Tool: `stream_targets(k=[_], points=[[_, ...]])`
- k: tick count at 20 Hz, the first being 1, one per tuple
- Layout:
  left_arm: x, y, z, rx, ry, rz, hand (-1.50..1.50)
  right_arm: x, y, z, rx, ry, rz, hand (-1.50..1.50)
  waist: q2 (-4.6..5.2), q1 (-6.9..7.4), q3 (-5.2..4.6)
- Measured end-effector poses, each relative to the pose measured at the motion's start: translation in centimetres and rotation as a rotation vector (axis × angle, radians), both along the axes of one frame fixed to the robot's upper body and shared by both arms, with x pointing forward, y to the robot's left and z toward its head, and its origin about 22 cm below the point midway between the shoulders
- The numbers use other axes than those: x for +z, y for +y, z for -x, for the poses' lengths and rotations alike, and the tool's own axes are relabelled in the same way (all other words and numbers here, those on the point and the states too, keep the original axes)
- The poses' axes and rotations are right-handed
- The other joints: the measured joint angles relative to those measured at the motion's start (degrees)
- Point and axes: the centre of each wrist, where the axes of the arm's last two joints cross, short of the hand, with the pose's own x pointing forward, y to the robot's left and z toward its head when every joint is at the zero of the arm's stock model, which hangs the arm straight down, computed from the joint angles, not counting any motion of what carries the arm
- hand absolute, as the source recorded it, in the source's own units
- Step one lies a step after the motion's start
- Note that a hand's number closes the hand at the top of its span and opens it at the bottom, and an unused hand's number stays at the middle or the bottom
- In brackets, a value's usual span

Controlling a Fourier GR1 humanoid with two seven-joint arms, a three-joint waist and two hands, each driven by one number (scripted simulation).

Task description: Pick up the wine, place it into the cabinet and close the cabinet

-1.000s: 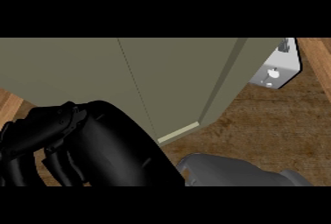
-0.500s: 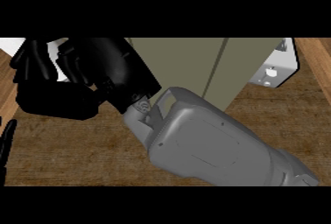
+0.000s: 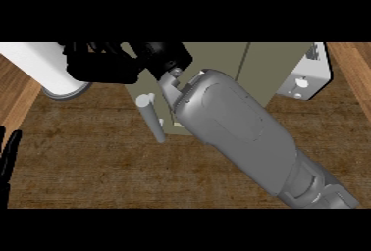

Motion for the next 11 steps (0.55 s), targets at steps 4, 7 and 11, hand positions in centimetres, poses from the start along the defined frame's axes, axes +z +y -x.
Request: stream_targets(k=[4,7,11], points=[[0.2,0.3,-0.1,-0.009,0.003,0.006,-1.50,-0.5,-0.7,-1.0,0.019,-0.026,0.010,1.50,-0.51,0.36,-0.20],[0.3,0.4,-0.4,-0.010,-0.001,0.003,-1.50,-0.8,-1.1,-1.5,0.021,-0.062,0.034,1.50,-0.85,0.44,-0.27],[0.3,0.6,-0.7,-0.012,0.001,0.003,-1.50,-1.3,-1.8,-2.1,0.026,-0.114,0.059,1.50,-1.13,0.59,-0.27]])
